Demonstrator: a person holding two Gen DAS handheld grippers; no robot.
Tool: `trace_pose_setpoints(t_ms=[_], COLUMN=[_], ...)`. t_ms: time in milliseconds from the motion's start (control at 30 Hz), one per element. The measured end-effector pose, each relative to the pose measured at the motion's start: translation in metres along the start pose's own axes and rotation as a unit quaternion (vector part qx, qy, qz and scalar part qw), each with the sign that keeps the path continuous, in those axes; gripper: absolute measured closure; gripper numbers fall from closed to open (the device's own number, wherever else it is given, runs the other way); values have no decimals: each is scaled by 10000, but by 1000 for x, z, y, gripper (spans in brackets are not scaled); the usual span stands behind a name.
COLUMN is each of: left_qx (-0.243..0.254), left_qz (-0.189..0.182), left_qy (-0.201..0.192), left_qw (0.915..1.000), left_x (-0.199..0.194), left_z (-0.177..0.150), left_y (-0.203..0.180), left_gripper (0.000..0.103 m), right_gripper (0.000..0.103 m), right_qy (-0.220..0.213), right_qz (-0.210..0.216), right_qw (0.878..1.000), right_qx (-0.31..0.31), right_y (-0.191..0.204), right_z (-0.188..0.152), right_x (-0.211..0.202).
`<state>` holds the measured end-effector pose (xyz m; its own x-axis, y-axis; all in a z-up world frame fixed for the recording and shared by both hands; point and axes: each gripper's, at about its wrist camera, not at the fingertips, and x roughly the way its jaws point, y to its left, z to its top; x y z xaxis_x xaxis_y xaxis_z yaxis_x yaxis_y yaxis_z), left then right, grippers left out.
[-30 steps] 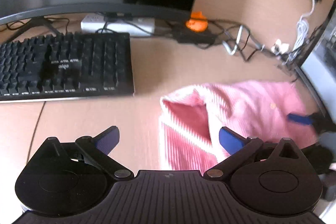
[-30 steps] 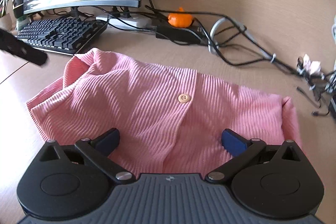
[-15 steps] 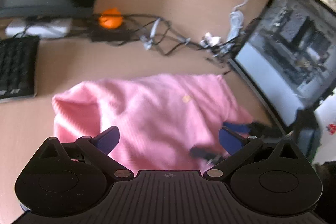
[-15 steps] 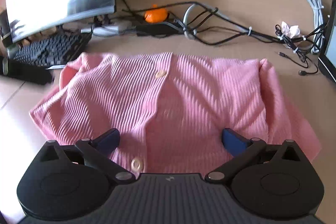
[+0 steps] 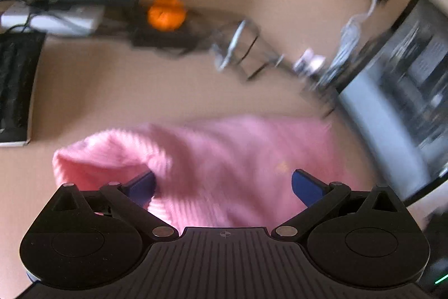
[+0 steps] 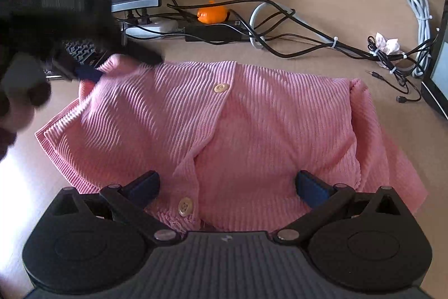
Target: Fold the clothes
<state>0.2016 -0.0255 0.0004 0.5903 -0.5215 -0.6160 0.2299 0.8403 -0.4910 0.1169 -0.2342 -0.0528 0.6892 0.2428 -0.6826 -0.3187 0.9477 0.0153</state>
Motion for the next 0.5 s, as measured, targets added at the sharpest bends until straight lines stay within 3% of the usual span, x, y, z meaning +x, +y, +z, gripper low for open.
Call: trace_pose_setpoints(t_ms=[67, 133, 233, 300, 367, 433, 500], left_qx=[-66, 139, 704, 801, 865, 965, 979], left_qz=[-176, 71, 567, 377, 124, 39, 4], left_qy=[-397, -635, -739, -574, -389, -268, -130], left_qw=[9990, 9979, 9932, 9944, 9954, 9950, 9951], left_x=[-20, -37, -51, -49, -43, -31, -13], left_z=[13, 24, 23, 14, 4, -6, -14], left_y=[-2, -8, -18, -21, -24, -30, -33], left_gripper=[0, 0, 0, 0, 0, 0, 0], right_gripper=[0, 0, 0, 0, 0, 0, 0], right_qy=[-2, 4, 15, -162, -545, -758, -652], right_qz=[-36, -31, 260, 471, -13, -919, -1669], right_qw=[10000, 10000, 9996, 9982, 9971, 9906, 9806], right_qx=[5, -26, 93, 348, 525, 680, 796], right_y=[2, 4, -7, -24, -44, -63, -80], right_z=[0, 1, 9, 19, 27, 31, 31], right_x=[0, 0, -9, -24, -42, -46, -37])
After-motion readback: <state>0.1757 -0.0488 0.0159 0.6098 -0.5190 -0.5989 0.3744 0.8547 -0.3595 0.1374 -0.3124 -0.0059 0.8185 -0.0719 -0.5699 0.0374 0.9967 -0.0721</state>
